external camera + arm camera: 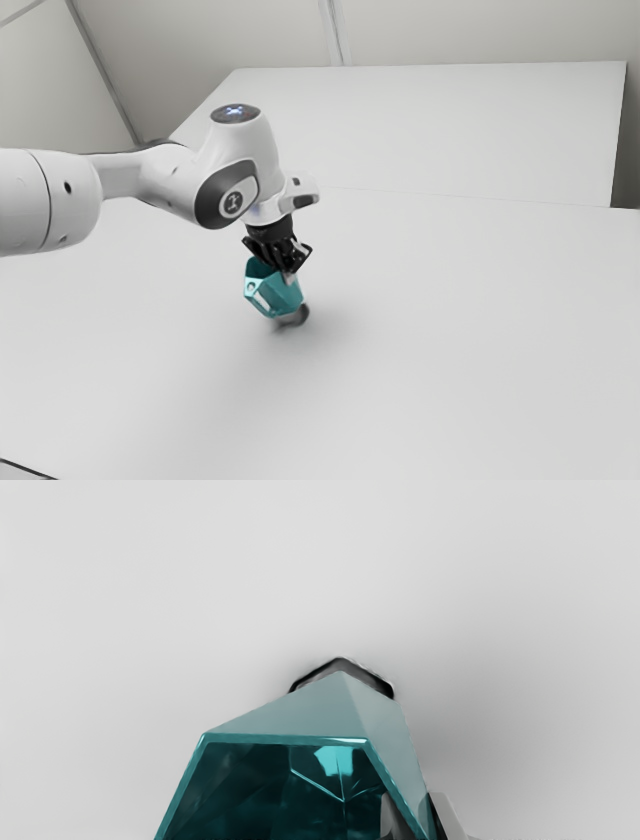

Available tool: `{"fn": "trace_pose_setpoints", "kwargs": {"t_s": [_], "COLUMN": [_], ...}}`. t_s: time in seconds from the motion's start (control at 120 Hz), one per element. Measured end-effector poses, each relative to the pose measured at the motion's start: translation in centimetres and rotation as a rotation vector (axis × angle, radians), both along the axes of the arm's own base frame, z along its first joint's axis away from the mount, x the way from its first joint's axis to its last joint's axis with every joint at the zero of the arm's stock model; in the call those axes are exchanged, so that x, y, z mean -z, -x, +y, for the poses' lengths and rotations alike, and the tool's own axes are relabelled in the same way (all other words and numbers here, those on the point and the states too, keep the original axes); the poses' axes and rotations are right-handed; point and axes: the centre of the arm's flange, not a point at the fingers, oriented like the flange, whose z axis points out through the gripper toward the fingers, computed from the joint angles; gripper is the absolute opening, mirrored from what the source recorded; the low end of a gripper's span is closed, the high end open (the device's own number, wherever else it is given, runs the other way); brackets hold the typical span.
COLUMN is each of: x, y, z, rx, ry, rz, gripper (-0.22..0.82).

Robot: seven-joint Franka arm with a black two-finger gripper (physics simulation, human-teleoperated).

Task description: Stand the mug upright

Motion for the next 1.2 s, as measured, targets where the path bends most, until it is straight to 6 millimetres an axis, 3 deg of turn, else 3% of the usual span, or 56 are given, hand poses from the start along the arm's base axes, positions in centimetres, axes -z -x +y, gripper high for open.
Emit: {"fn": "trace_pose_setpoints", "kwargs": {"t_s": [0.158, 0.558, 0.808, 0.875, 0.942, 1.083, 1.142, 1.2], "x": [1.1, 3.3, 3.6, 2.5, 0.1, -9.2, -12.0, -14.6], "y": [-0.1, -0.6, -0.7, -0.9, -0.8, -2.7, -3.3, -3.8], "z": [1.0, 0.9, 0.8, 0.7, -0.1, -1.9, -1.0, 1.4], "rx": [-0.075, -0.181, -0.217, -0.223, -0.216, -0.21, -0.228, -0.262], "ry": [-0.032, -0.057, -0.051, -0.046, -0.036, 0.008, 0.028, 0.043], "rz": [0.022, 0.046, 0.048, 0.029, -0.007, -0.104, -0.113, -0.122], "gripper": [-0.17, -0.16, 0.31, 0.39, 0.45, 0.52, 0.54, 0.56]}}
